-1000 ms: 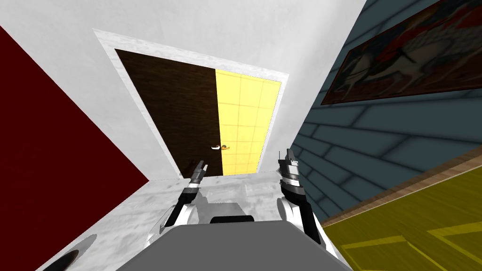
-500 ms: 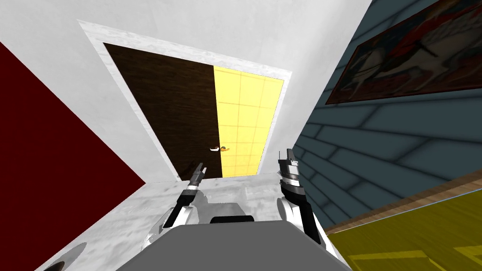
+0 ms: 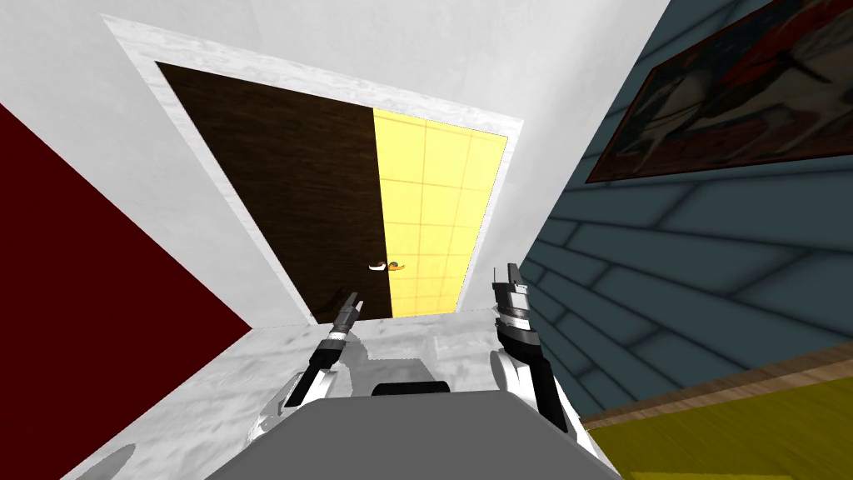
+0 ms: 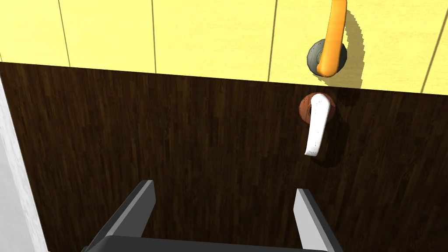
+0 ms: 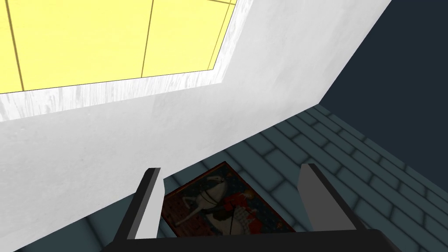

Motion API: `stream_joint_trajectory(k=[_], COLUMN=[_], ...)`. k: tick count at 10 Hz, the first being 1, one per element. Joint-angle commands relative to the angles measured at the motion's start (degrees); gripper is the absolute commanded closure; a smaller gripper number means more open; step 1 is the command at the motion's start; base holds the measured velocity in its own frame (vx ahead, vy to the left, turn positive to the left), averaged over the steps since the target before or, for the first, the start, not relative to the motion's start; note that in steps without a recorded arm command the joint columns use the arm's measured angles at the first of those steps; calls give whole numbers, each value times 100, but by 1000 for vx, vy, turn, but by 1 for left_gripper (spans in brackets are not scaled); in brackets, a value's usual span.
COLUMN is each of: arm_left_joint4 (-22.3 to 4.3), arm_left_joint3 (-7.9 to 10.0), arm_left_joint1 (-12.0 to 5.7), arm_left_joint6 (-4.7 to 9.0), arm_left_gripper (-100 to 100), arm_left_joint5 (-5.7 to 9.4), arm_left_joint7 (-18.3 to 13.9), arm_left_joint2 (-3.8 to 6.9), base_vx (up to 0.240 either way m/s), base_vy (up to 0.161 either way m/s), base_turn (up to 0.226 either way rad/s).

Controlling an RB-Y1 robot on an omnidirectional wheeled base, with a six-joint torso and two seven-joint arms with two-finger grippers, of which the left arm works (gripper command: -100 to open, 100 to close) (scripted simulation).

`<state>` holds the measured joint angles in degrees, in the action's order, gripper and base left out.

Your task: Pull the door open

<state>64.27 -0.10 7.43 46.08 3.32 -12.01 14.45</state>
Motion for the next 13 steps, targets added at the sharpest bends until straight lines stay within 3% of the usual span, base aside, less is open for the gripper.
stream_joint_trajectory(k=[1, 8, 9, 10, 13], arm_left_joint4=[-206, -1168, -1400, -1400, -1850], arm_left_joint3=[10, 56, 68, 68, 90], arm_left_joint1=[-56, -302, -362, -362, -477], arm_left_joint6=[63, 286, 340, 340, 445], arm_left_gripper=[-100, -100, -100, -100, -100], arm_left_joint5=[1, 3, 3, 3, 4], arm_left_joint7=[-39, -232, -279, -279, -369], arm_left_joint2=[38, 220, 263, 263, 346], base_vx=[67, 97, 132, 96, 107], base_vy=[0, -10, -21, -3, -6], base_turn=[-1, 4, 8, 5, 3])
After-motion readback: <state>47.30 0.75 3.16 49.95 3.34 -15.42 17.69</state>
